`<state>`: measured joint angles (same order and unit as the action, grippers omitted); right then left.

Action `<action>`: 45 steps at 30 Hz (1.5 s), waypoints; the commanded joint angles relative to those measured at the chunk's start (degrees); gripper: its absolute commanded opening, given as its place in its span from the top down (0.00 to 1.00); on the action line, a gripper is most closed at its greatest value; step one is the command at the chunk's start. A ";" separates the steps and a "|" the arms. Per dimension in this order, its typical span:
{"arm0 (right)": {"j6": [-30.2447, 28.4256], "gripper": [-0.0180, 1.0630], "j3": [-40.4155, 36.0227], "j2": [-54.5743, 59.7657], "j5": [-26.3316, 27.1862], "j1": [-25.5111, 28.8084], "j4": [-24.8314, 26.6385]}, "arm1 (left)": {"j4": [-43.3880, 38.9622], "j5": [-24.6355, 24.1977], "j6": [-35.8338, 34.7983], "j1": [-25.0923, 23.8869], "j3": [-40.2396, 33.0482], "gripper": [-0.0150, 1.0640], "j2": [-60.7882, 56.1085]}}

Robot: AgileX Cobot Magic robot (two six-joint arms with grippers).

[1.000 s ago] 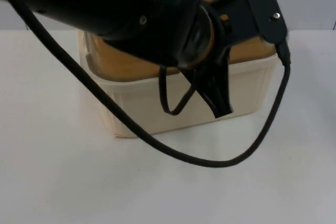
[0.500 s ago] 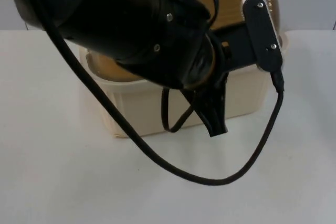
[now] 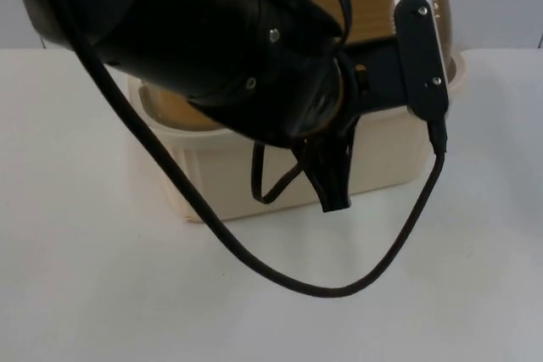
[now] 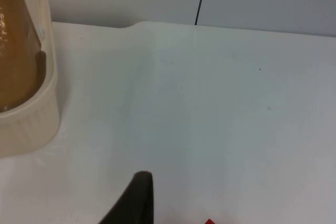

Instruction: Open the box lid with the left hand, place the block into the box with the right hand, then close the box lid with the left hand.

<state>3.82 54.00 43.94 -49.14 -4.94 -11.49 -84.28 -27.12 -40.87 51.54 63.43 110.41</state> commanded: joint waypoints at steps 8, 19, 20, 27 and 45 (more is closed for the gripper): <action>0.30 0.01 0.21 -0.24 0.91 0.31 -0.39 | -3.43 -3.21 0.13 -0.30 0.24 0.99 0.67; 0.30 0.01 0.21 -0.24 0.91 0.31 -0.39 | -9.68 -10.37 0.13 -0.30 0.24 0.99 0.67; 0.30 0.01 0.21 -0.24 0.91 0.31 -0.39 | -10.64 -10.81 0.13 -0.30 0.24 0.99 0.67; 0.30 0.01 0.21 -0.24 0.91 0.31 -0.39 | -15.67 -12.90 -0.55 -0.30 1.50 0.99 0.67; 0.30 0.01 0.21 -0.24 0.91 0.31 -0.39 | -15.67 -13.01 0.14 -8.41 8.88 0.99 0.55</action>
<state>4.09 54.00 43.94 -48.77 -4.94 -11.49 -99.65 -39.37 -40.51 43.91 71.44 111.37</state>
